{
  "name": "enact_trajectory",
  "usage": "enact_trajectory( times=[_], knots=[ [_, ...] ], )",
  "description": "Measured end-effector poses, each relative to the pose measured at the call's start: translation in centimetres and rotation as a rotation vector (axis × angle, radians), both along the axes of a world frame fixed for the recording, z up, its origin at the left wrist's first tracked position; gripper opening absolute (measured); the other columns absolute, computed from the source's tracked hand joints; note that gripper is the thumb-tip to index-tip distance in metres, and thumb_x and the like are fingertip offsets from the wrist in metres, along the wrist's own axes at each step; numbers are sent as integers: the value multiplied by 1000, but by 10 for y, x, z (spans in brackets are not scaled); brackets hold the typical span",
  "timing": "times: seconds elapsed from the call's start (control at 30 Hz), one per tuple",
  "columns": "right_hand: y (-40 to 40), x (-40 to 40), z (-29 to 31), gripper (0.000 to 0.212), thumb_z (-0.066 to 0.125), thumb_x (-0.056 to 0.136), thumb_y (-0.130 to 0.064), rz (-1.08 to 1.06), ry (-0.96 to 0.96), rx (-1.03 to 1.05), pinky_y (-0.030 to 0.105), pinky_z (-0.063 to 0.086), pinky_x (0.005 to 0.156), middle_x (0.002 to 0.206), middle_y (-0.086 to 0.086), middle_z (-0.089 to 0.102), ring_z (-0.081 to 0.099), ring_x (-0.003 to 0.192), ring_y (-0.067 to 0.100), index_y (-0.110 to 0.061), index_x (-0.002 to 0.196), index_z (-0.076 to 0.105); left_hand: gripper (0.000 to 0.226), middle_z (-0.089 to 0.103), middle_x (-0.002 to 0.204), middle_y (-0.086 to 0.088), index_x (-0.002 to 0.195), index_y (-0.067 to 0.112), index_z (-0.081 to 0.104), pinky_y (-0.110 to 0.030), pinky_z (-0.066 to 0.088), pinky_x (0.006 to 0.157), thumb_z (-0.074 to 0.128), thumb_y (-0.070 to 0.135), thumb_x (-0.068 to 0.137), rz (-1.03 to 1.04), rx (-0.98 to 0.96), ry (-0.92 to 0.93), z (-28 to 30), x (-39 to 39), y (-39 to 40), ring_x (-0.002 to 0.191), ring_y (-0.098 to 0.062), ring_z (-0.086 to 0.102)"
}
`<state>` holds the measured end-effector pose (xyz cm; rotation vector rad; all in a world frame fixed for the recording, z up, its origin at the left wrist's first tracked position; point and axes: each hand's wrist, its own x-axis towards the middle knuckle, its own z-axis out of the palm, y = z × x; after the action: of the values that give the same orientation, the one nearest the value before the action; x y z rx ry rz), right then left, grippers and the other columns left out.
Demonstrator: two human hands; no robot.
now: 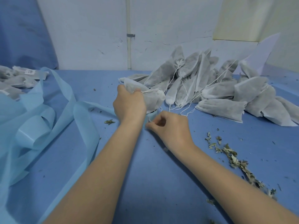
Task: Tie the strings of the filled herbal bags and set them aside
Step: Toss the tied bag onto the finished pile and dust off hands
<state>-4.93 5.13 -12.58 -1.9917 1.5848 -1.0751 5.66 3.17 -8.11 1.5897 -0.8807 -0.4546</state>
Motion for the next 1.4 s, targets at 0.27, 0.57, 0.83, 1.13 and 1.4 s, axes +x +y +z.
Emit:
enact_trajectory(
  times=[0.27,0.57,0.83,1.13,1.4],
  knots=[
    [14,-12,18,26,86,61,-44,175,96,57,19,32,85,137,-4,45,44,122,7,-39,70,62,9,49,75,7,96,16,49,-28,31,68,52,22,90,-33,-86,57,1,-1,2,83,-23,46],
    [12,-45,56,19,81,70,-35,115,-132,-291,9,32,89,107,-14,45,44,112,15,-40,69,63,13,60,75,18,84,31,56,-25,46,74,62,20,87,-271,-356,138,1,-7,8,79,-10,58],
    [5,-53,55,17,80,73,-30,94,-84,-371,6,27,86,103,-8,45,41,106,19,-35,75,64,18,69,93,2,97,22,65,-34,48,83,65,11,83,-556,-270,147,2,-20,16,89,-20,63],
    [-2,-63,53,20,83,71,-26,61,-129,-432,3,31,82,94,-20,48,51,100,4,-30,76,64,15,67,91,-11,95,5,65,-29,45,76,62,2,81,-695,-252,307,7,-27,21,82,-19,61],
    [-2,-69,55,46,82,73,-22,147,-362,-229,22,50,80,101,-9,68,64,88,4,-45,101,53,47,71,100,-15,105,8,65,-34,52,80,69,7,59,-763,-205,254,7,-31,24,88,-25,67]
  ],
)
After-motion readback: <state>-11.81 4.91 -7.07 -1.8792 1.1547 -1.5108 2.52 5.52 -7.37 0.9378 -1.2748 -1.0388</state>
